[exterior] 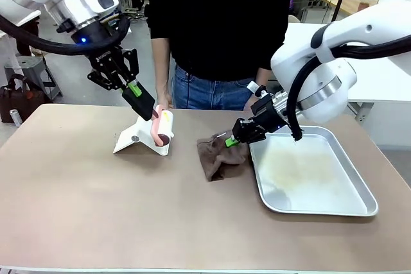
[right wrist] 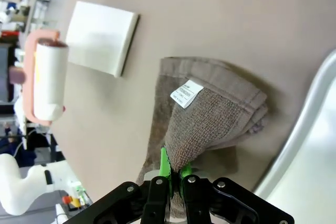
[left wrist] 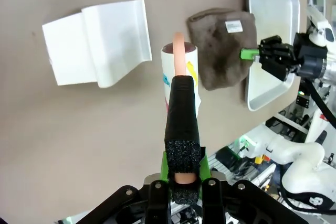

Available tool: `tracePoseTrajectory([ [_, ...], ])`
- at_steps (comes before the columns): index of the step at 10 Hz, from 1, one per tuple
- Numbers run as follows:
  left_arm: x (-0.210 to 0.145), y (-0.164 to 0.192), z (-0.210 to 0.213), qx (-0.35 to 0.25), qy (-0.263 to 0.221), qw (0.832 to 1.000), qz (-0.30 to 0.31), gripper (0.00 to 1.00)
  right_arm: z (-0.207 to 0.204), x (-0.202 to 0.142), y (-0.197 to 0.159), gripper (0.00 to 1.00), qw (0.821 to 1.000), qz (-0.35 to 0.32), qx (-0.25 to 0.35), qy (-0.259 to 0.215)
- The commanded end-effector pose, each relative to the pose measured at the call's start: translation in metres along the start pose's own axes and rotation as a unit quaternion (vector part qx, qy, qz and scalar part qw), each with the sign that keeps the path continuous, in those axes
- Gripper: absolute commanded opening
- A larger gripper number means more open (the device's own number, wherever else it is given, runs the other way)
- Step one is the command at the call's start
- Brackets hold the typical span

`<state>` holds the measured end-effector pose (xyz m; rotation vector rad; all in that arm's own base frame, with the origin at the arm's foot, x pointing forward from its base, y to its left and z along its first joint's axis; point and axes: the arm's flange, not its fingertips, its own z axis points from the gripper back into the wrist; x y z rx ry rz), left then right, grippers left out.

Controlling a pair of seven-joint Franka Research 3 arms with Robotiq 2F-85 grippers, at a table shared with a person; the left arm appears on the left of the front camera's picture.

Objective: Clean the surface of the table.
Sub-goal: Return the Lint Roller and towel to their original positions.

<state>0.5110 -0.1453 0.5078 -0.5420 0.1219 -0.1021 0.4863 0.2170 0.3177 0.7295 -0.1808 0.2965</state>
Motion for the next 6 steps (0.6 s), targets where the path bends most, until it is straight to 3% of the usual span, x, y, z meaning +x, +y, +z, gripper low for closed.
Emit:
tracePoseTrajectory([
  [1, 0.014, -0.007, -0.003, 0.014, -0.010, 1.000, 0.019, 0.22, 0.003, 0.008, 0.006, 0.07, 1.000, -0.001, -0.023, 0.015],
  [6, 0.039, 0.016, -0.027, 0.002, -0.023, 0.998, 0.050, 0.22, 0.004, 0.009, 0.006, 0.07, 1.000, 0.006, -0.007, 0.010],
])
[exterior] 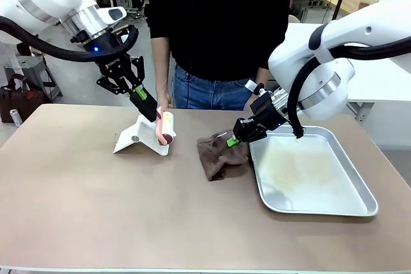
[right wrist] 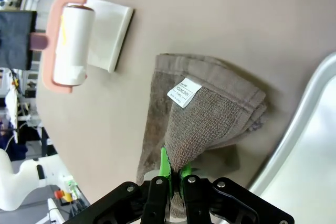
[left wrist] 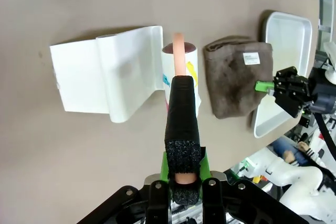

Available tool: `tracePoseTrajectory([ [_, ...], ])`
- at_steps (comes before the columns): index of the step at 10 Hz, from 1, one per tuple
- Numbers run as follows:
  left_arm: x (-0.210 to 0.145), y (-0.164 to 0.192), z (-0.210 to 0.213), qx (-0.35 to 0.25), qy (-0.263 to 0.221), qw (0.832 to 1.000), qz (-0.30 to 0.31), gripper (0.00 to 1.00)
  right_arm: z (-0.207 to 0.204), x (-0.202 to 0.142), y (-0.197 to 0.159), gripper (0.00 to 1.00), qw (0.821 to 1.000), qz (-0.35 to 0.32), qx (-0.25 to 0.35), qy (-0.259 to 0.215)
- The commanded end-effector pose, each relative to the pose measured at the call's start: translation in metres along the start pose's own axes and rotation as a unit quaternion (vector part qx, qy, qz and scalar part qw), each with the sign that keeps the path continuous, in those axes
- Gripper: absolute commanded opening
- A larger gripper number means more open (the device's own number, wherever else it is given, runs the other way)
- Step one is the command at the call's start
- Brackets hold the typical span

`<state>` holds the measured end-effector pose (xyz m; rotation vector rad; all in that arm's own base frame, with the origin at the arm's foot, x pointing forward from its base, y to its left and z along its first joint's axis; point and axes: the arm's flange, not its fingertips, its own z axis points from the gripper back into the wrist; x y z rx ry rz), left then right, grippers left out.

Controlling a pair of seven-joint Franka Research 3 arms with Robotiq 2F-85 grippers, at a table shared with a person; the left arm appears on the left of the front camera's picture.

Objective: Clean the surface of the table.
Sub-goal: Return the Lint Roller and towel to their original positions.

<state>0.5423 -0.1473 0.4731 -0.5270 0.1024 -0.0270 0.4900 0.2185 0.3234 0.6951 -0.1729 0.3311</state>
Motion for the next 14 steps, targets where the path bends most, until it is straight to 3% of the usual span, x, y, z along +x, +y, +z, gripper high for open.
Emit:
tracePoseTrajectory([
  [1, 0.013, 0.003, -0.005, -0.006, 0.009, 1.000, 0.022, 0.22, 0.000, 0.003, 0.001, 0.07, 1.000, -0.009, 0.014, -0.002],
  [4, 0.028, 0.022, -0.015, -0.016, 0.040, 0.999, 0.007, 0.22, 0.001, 0.003, -0.001, 0.07, 1.000, -0.011, 0.018, -0.005],
  [12, 0.032, 0.060, -0.024, -0.099, 0.009, 0.995, -0.018, 0.22, -0.003, 0.003, -0.002, 0.07, 1.000, -0.016, 0.026, 0.002],
  [14, 0.032, 0.074, -0.025, -0.120, 0.019, 0.992, -0.028, 0.22, -0.003, 0.003, -0.002, 0.07, 0.999, -0.018, 0.026, 0.004],
])
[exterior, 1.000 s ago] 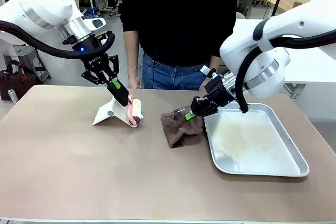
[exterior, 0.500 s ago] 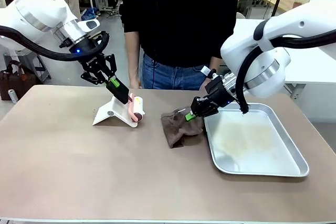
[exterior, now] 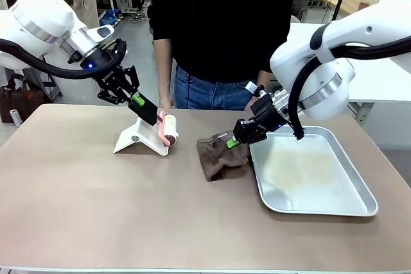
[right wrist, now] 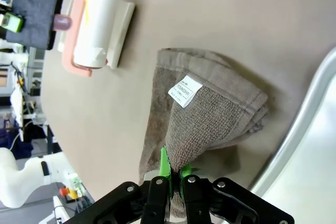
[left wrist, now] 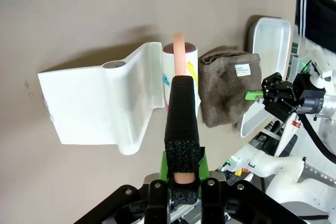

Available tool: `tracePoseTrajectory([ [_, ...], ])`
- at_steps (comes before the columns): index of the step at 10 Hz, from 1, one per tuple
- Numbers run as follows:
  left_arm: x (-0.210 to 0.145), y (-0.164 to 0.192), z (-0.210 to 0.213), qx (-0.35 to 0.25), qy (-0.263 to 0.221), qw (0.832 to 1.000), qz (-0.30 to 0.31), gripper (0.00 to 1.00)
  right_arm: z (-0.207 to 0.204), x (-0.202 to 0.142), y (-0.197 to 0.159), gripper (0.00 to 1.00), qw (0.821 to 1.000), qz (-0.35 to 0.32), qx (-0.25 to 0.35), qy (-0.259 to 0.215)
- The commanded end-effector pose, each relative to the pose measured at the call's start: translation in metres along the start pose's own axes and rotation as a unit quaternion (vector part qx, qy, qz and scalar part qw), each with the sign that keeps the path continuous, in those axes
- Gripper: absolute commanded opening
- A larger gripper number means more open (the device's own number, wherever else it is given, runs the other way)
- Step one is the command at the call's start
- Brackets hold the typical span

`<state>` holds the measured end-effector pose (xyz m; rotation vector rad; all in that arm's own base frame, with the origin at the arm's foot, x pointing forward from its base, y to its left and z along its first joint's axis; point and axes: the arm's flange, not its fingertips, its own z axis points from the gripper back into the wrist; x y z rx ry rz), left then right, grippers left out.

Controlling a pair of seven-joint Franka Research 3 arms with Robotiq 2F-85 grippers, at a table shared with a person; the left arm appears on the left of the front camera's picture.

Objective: Clean the surface of the table.
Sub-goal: Return the Lint Roller and towel to their original positions.

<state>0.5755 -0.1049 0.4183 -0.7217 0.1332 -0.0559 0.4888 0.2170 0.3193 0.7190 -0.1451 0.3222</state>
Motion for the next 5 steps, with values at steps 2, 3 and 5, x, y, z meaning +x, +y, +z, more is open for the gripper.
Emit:
tracePoseTrajectory([
  [2, -0.004, 0.024, -0.004, -0.026, 0.000, 1.000, -0.011, 0.22, -0.003, 0.007, 0.001, 0.07, 1.000, -0.010, 0.014, -0.002],
  [3, -0.003, 0.029, -0.006, -0.032, 0.002, 0.999, -0.008, 0.22, -0.003, 0.007, 0.001, 0.07, 1.000, -0.010, 0.014, -0.001],
  [5, -0.002, 0.038, -0.009, -0.040, -0.008, 0.999, -0.001, 0.22, -0.004, 0.008, 0.002, 0.07, 1.000, -0.011, 0.013, 0.000],
])
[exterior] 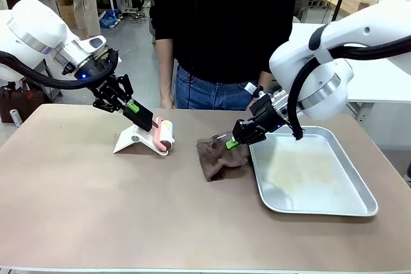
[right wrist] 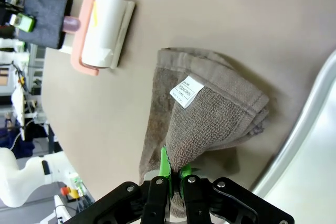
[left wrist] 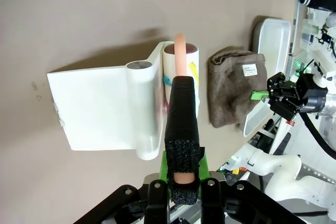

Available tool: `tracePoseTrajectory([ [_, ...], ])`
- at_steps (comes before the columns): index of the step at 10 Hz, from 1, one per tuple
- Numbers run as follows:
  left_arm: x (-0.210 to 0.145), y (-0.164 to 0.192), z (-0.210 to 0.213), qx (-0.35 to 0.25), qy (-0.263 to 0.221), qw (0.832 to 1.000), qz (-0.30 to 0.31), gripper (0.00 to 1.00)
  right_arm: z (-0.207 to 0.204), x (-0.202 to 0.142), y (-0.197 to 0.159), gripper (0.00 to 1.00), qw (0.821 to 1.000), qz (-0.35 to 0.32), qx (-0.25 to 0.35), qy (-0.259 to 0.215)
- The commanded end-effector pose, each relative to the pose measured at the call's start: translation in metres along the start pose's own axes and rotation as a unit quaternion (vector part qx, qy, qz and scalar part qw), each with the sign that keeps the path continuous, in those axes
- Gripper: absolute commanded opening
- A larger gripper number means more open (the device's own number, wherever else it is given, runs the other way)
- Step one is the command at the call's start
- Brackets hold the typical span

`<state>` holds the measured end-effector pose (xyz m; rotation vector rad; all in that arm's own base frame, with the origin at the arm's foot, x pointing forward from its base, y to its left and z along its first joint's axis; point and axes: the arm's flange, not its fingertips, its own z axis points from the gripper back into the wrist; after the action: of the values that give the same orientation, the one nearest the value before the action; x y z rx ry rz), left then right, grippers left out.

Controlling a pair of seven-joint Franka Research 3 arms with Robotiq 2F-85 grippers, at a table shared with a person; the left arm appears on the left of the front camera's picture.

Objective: Clean the surface of the table.
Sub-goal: Return the Lint Roller and towel to their original positions.

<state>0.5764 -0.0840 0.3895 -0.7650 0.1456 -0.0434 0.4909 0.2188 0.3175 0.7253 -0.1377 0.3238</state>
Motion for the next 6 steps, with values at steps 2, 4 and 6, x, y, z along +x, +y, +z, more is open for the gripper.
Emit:
tracePoseTrajectory([
  [2, -0.006, 0.011, -0.005, -0.025, -0.013, 1.000, 0.003, 0.22, -0.002, 0.007, 0.003, 0.07, 1.000, -0.010, 0.009, -0.003],
  [4, -0.007, 0.018, -0.006, -0.024, -0.009, 1.000, 0.007, 0.22, -0.003, 0.007, 0.003, 0.07, 1.000, -0.012, 0.008, 0.000],
  [6, -0.007, 0.021, -0.003, -0.028, -0.006, 1.000, -0.001, 0.22, -0.004, 0.008, 0.003, 0.07, 1.000, -0.013, 0.010, -0.002],
])
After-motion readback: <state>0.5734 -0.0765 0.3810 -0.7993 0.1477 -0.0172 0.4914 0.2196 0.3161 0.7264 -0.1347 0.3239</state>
